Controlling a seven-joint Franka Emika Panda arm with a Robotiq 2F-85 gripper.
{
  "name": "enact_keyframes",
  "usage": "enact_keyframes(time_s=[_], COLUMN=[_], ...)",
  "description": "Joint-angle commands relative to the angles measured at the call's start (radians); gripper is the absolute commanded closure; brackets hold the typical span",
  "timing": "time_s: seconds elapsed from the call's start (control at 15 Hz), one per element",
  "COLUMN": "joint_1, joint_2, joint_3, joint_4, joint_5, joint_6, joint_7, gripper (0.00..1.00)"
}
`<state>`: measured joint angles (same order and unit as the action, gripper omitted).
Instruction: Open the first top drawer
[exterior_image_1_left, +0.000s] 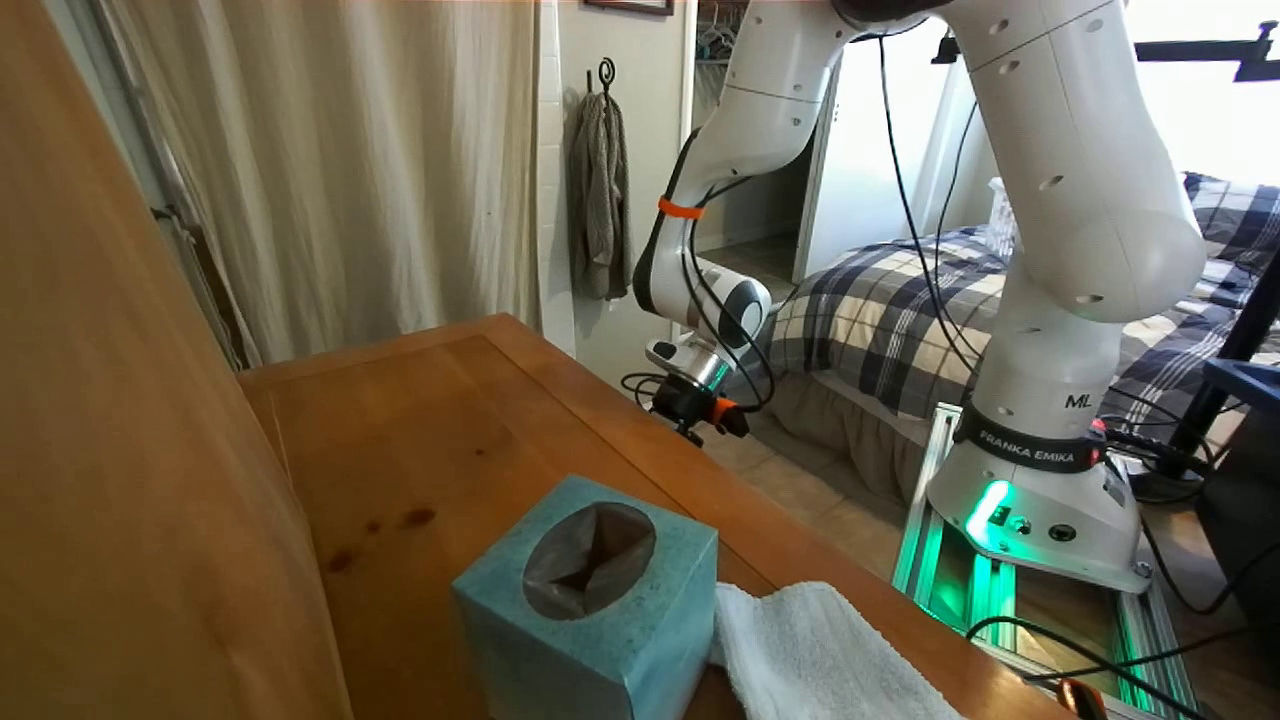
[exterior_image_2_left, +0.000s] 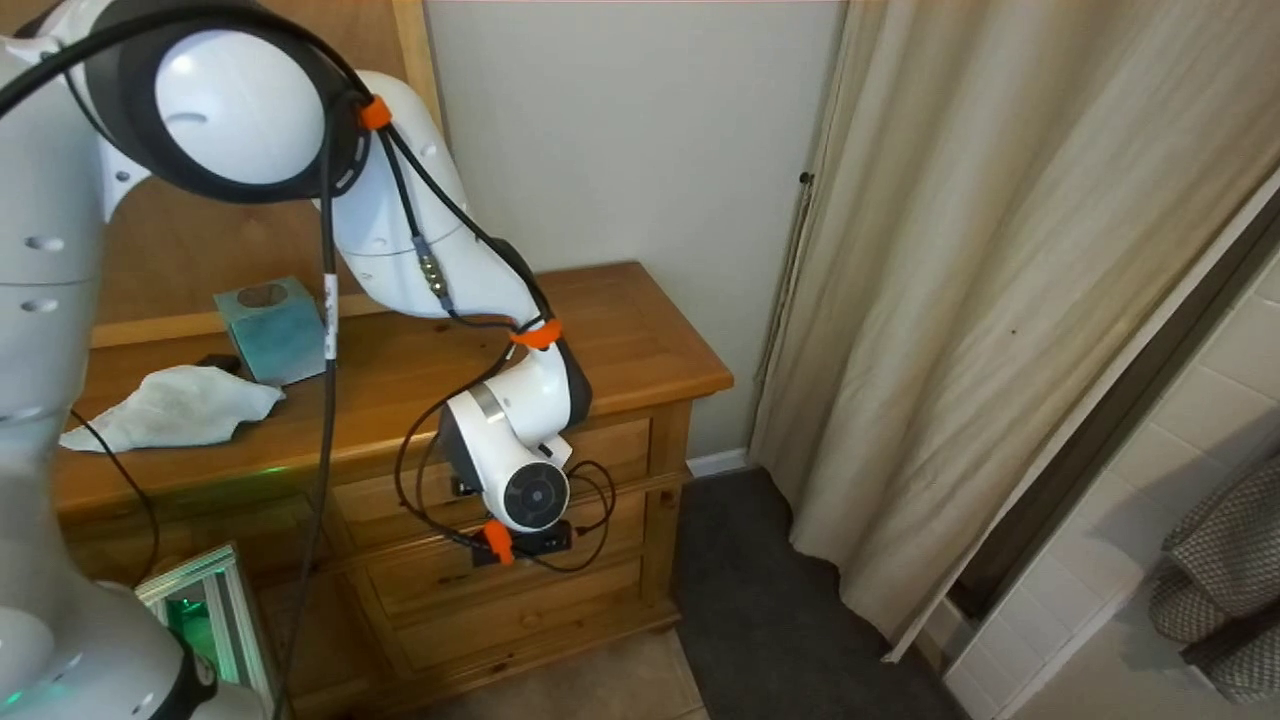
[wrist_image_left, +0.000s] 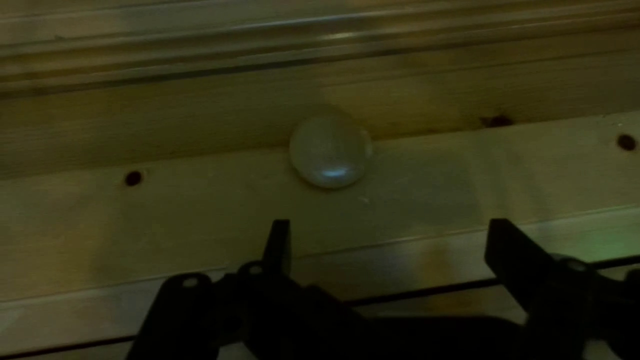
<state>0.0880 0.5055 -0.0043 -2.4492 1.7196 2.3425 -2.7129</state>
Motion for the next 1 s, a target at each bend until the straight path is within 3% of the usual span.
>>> enact_keyframes(time_s=[0.0,0.93], joint_1=[0.011,0.032], joint_2=[0.069,0.23], joint_3=[-0.01,-0.008], joint_4=[0.047,0.173], joint_5=[0.036,0.027], joint_6=[0.0,-0.009], joint_7=[-0.042,-0.042], gripper=[0.0,0.0])
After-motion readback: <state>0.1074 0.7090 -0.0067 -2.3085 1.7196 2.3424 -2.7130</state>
